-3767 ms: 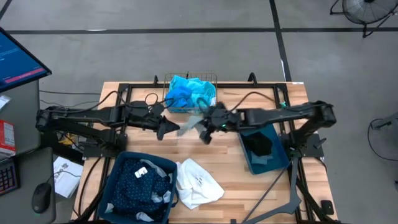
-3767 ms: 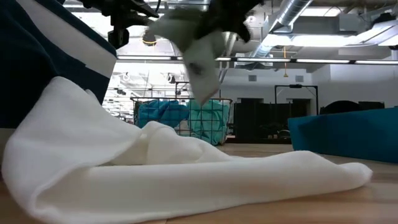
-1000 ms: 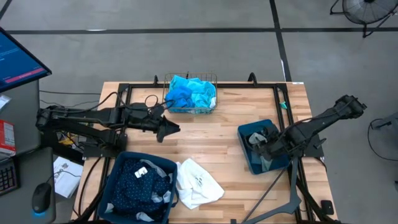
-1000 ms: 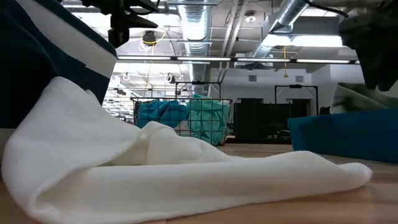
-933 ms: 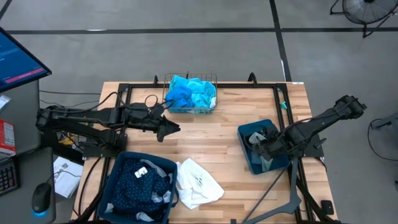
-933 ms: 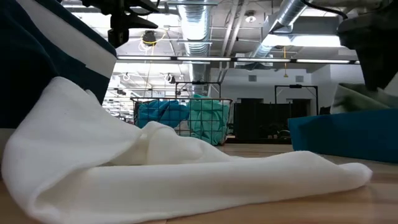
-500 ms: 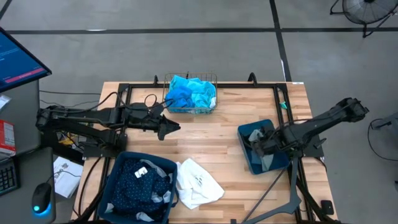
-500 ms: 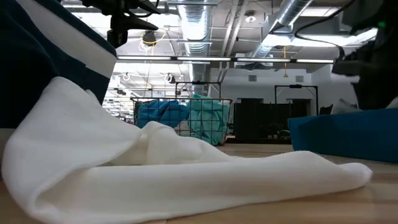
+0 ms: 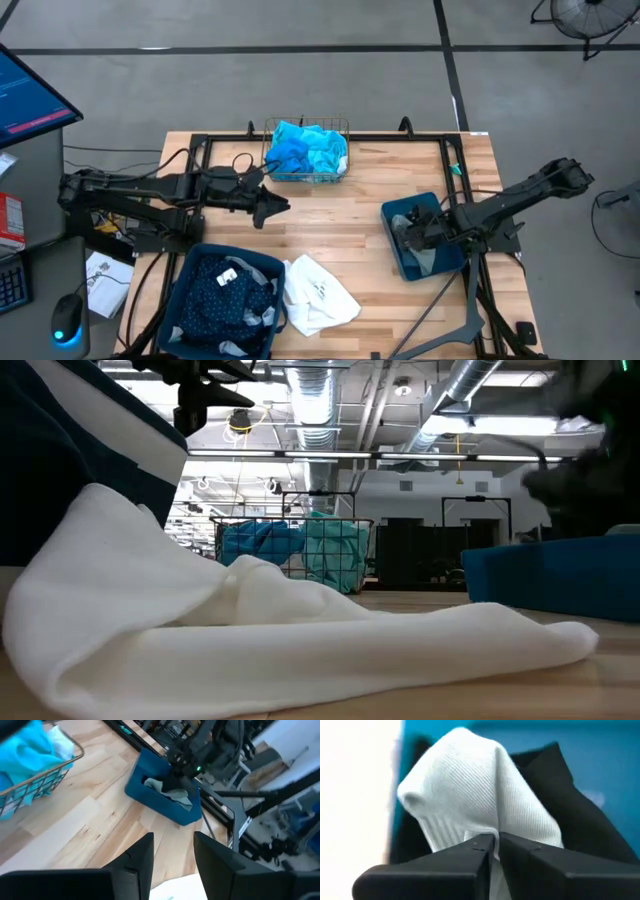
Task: Pick & Place Cloths
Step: Put the light gray sock into the blue bin, then put the white shorts into the gold wire basket
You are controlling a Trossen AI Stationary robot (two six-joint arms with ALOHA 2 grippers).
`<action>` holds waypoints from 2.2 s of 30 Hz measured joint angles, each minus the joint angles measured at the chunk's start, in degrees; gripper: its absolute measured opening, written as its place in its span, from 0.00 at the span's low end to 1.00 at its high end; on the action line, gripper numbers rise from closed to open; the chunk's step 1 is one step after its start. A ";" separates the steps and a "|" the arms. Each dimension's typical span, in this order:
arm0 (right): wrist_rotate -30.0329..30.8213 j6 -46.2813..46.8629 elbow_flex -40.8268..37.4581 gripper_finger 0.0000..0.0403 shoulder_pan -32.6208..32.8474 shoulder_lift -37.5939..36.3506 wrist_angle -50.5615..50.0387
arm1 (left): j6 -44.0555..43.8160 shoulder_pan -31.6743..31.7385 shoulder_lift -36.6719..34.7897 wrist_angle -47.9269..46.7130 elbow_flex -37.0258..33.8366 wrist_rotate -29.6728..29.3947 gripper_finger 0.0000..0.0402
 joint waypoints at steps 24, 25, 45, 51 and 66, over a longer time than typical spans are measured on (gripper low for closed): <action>6.55 -19.75 35.76 0.01 -4.90 0.40 -24.24 | 18.28 -2.86 15.28 7.47 5.37 12.59 0.45; 6.54 -19.76 35.76 0.01 -4.87 0.43 -24.49 | 19.74 -3.66 17.06 7.42 6.59 12.97 0.45; 6.48 -25.76 35.76 0.01 -4.07 0.42 -25.44 | 24.55 -14.28 43.78 0.83 21.76 11.87 0.46; 6.50 -26.46 35.76 0.01 -4.07 0.40 -25.44 | 24.80 -17.39 48.40 1.24 21.80 9.48 0.46; 6.46 -27.27 35.76 0.01 -4.07 0.40 -25.44 | 27.72 -20.26 57.56 1.31 21.92 7.81 0.46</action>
